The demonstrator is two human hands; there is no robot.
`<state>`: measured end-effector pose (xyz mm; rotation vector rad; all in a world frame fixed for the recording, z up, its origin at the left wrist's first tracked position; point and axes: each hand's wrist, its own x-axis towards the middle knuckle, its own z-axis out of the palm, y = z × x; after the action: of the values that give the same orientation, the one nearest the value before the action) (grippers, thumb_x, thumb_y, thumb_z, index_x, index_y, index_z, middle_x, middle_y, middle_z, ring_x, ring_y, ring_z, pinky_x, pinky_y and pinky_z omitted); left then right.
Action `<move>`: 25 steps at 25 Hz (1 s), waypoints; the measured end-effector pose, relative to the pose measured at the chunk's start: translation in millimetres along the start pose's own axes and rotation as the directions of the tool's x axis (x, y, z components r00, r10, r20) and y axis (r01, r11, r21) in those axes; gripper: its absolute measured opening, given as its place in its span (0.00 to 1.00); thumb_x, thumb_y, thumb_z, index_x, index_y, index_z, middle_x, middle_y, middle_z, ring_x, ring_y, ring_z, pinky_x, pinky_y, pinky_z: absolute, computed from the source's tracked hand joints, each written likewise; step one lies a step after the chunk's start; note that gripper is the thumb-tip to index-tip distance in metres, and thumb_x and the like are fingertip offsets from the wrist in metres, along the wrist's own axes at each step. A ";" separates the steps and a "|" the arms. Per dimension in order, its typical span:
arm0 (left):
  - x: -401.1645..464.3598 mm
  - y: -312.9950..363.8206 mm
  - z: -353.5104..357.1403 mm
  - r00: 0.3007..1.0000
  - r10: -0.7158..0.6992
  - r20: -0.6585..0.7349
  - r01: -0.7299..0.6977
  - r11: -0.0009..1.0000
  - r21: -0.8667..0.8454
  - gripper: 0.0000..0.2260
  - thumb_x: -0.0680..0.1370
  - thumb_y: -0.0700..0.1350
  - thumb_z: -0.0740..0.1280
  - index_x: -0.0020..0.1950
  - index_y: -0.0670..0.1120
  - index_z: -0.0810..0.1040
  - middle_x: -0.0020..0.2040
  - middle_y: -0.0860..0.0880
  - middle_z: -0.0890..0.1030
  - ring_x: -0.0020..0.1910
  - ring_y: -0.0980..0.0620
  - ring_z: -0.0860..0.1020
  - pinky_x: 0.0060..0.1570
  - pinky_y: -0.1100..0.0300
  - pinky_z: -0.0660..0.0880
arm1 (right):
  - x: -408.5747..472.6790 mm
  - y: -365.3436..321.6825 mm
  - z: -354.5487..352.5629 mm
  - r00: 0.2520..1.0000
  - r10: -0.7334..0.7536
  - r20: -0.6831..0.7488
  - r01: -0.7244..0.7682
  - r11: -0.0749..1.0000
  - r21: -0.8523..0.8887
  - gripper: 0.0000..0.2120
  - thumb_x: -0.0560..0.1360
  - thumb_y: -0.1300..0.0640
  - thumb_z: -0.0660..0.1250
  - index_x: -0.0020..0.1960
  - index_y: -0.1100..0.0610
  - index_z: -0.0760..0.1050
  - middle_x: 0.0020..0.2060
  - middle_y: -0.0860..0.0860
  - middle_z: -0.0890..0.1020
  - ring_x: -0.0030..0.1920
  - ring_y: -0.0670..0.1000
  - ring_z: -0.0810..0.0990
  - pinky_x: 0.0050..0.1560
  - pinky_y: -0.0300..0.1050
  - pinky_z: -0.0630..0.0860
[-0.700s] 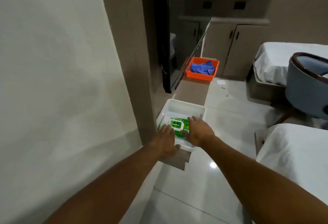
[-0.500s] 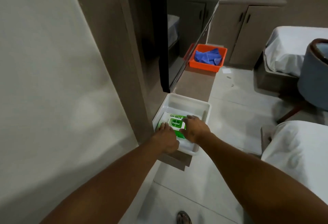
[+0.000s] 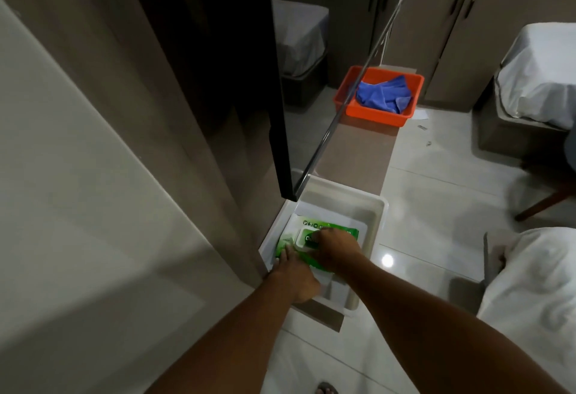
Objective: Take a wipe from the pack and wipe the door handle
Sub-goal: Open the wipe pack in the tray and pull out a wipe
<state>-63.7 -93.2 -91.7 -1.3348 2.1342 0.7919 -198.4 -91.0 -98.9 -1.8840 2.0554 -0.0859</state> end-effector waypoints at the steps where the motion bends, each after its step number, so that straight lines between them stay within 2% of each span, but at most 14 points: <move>1: 0.0 -0.6 -1.0 1.000 0.005 0.001 -0.005 1.000 -0.008 0.42 0.80 0.55 0.60 0.82 0.44 0.36 0.82 0.35 0.38 0.81 0.36 0.39 0.79 0.39 0.45 | 2.5 0.0 1.4 1.000 -0.015 -0.013 0.015 1.000 -0.025 0.18 0.77 0.39 0.62 0.51 0.52 0.80 0.42 0.52 0.82 0.40 0.50 0.80 0.40 0.46 0.80; 4: -1.2 0.4 -4.9 1.000 0.006 0.014 -0.006 1.000 -0.009 0.40 0.81 0.56 0.59 0.83 0.44 0.38 0.82 0.36 0.40 0.81 0.36 0.42 0.79 0.38 0.48 | 2.5 -1.3 3.8 0.997 -0.081 -0.008 0.080 0.993 -0.086 0.17 0.79 0.42 0.58 0.52 0.53 0.79 0.43 0.52 0.81 0.41 0.51 0.80 0.39 0.47 0.80; 7: -3.1 3.0 -10.2 0.998 -0.010 0.061 0.009 1.000 0.024 0.38 0.81 0.56 0.58 0.83 0.42 0.42 0.83 0.36 0.45 0.81 0.36 0.48 0.79 0.38 0.51 | 5.8 1.9 -12.2 0.994 -0.102 -0.044 0.100 0.994 -0.033 0.14 0.80 0.47 0.60 0.48 0.53 0.80 0.41 0.52 0.80 0.39 0.52 0.80 0.36 0.45 0.79; 10: -6.2 5.8 -15.2 0.998 -0.024 0.065 0.023 1.000 0.017 0.38 0.81 0.55 0.59 0.83 0.42 0.43 0.83 0.36 0.46 0.81 0.35 0.49 0.78 0.38 0.52 | 17.5 8.6 -34.1 0.964 0.064 -0.258 -0.020 0.985 0.170 0.08 0.78 0.52 0.66 0.47 0.55 0.81 0.41 0.51 0.79 0.35 0.47 0.77 0.31 0.37 0.70; 12: -8.7 7.2 -16.5 0.997 -0.043 0.069 0.042 0.999 0.020 0.40 0.81 0.56 0.60 0.82 0.41 0.43 0.83 0.37 0.46 0.81 0.35 0.50 0.78 0.39 0.54 | 24.2 8.7 -42.1 0.933 0.186 -0.309 -0.094 0.953 0.288 0.04 0.77 0.54 0.68 0.47 0.54 0.78 0.39 0.50 0.78 0.34 0.48 0.76 0.27 0.35 0.64; 14: -10.0 7.1 -17.9 0.995 -0.053 0.080 0.050 0.998 0.041 0.40 0.81 0.58 0.60 0.82 0.41 0.42 0.83 0.37 0.46 0.81 0.35 0.50 0.78 0.40 0.53 | 29.5 6.0 -39.6 0.946 0.184 -0.269 -0.087 0.938 0.335 0.03 0.77 0.55 0.68 0.45 0.53 0.77 0.38 0.51 0.80 0.35 0.50 0.78 0.30 0.37 0.67; 16: -9.2 5.0 -17.0 0.997 -0.049 0.067 0.046 0.998 0.047 0.40 0.81 0.58 0.59 0.82 0.41 0.42 0.83 0.37 0.45 0.81 0.36 0.49 0.78 0.40 0.52 | 31.2 3.0 -27.5 0.983 0.117 -0.140 -0.065 0.941 0.332 0.03 0.76 0.55 0.70 0.44 0.54 0.80 0.40 0.53 0.84 0.36 0.49 0.79 0.35 0.39 0.71; 19: -9.4 3.4 -13.7 0.999 -0.035 0.041 0.034 0.999 0.020 0.40 0.80 0.58 0.60 0.83 0.43 0.42 0.83 0.38 0.43 0.81 0.36 0.47 0.78 0.38 0.51 | 27.2 0.2 -5.5 0.985 0.173 0.000 -0.163 0.928 0.334 0.10 0.72 0.48 0.73 0.40 0.55 0.80 0.37 0.52 0.83 0.35 0.48 0.80 0.33 0.39 0.72; 21: -9.1 2.3 -12.5 0.999 -0.029 0.024 0.028 0.999 0.028 0.39 0.81 0.59 0.60 0.83 0.43 0.43 0.83 0.38 0.44 0.81 0.36 0.47 0.78 0.38 0.52 | 27.5 -3.7 5.4 0.981 0.195 -0.017 -0.180 0.932 0.314 0.13 0.71 0.45 0.73 0.40 0.55 0.80 0.36 0.51 0.81 0.34 0.48 0.80 0.32 0.41 0.75; 25: -10.3 2.2 -12.9 0.999 -0.030 0.011 0.030 1.000 0.003 0.39 0.81 0.59 0.60 0.82 0.43 0.45 0.82 0.37 0.51 0.80 0.36 0.53 0.77 0.39 0.56 | 35.3 -9.1 8.5 0.980 0.194 -0.043 -0.176 0.949 0.261 0.11 0.76 0.51 0.69 0.44 0.58 0.83 0.40 0.55 0.82 0.36 0.52 0.81 0.38 0.47 0.81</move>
<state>-63.0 -95.0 -75.1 -1.3542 2.1012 0.7824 -189.2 -124.9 -111.9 -1.5476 2.1386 -0.3559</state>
